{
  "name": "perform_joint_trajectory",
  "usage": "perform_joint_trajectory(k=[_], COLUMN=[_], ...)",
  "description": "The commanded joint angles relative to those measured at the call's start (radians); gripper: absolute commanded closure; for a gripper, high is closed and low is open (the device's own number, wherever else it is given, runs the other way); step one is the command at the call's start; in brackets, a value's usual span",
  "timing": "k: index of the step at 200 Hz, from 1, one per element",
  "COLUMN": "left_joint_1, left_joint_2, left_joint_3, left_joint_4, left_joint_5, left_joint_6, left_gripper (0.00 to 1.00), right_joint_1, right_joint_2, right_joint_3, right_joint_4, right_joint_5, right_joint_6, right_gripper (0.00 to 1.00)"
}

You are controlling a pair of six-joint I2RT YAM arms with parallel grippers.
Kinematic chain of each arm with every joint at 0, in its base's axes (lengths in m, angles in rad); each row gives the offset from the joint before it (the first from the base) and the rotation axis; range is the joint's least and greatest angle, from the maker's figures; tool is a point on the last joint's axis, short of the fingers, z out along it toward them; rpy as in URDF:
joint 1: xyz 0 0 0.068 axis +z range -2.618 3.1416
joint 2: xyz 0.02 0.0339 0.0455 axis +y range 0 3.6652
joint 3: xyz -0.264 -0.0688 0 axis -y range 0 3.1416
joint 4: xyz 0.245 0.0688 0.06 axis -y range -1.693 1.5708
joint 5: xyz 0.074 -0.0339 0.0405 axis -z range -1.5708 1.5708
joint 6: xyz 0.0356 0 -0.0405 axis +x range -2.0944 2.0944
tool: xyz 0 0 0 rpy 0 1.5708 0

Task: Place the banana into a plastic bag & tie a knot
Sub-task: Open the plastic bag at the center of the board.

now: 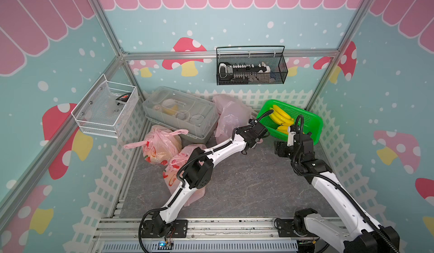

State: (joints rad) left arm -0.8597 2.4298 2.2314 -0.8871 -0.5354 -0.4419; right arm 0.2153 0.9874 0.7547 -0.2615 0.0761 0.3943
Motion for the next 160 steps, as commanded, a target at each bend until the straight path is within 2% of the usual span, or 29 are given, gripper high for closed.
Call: perform_joint_trajectory(k=[1, 10, 22, 30, 39, 45, 61, 87, 99, 129, 146, 160], left_joint_1=[0.013, 0.019, 0.027, 0.033, 0.043, 0.05, 0.046, 0.024, 0.027, 0.027, 0.027, 0.023], left_joint_2=[0.049, 0.067, 0.084, 0.09, 0.082, 0.064, -0.061, -0.448, -0.609, -0.896, -1.014, -1.101], left_joint_3=[0.092, 0.105, 0.118, 0.123, 0.121, 0.111, -0.021, -0.459, -0.615, -0.88, -1.0, -1.086], left_joint_4=[-0.099, -0.093, -0.078, -0.07, -0.068, -0.065, 0.009, 0.303, 0.384, 0.504, 0.568, 0.612], left_joint_5=[-0.094, -0.103, -0.097, -0.092, -0.062, -0.026, 0.025, 0.098, 0.111, 0.167, 0.234, 0.281], left_joint_6=[0.0, -0.003, 0.011, 0.017, 0.025, 0.031, 0.052, 0.033, 0.003, -0.047, -0.079, -0.088], left_gripper=[0.3, 0.34, 0.49, 0.65, 0.92, 1.0, 1.0, 1.0, 1.0, 1.0, 1.0, 1.0], right_joint_1=[-0.005, -0.005, -0.005, -0.005, -0.005, -0.005, -0.005, -0.003, -0.001, 0.039, 0.091, 0.104], right_joint_2=[-0.028, -0.032, -0.03, -0.027, -0.022, -0.018, -0.007, 0.02, 0.031, 0.07, 0.089, 0.089], right_joint_3=[-0.027, -0.034, -0.032, -0.035, -0.035, -0.034, -0.026, -0.005, -0.006, -0.005, 0.008, -0.002], right_joint_4=[0.026, 0.031, 0.036, 0.041, 0.048, 0.05, 0.052, 0.052, 0.068, 0.111, 0.119, 0.159], right_joint_5=[-0.041, -0.053, -0.065, -0.076, -0.09, -0.099, -0.132, -0.212, -0.256, -0.343, -0.361, -0.4], right_joint_6=[0.003, 0.003, 0.005, 0.007, 0.009, 0.009, 0.008, 0.006, 0.016, 0.038, 0.046, 0.103], right_gripper=[0.26, 0.27, 0.27, 0.27, 0.28, 0.29, 0.3, 0.32, 0.33, 0.33, 0.33, 0.31])
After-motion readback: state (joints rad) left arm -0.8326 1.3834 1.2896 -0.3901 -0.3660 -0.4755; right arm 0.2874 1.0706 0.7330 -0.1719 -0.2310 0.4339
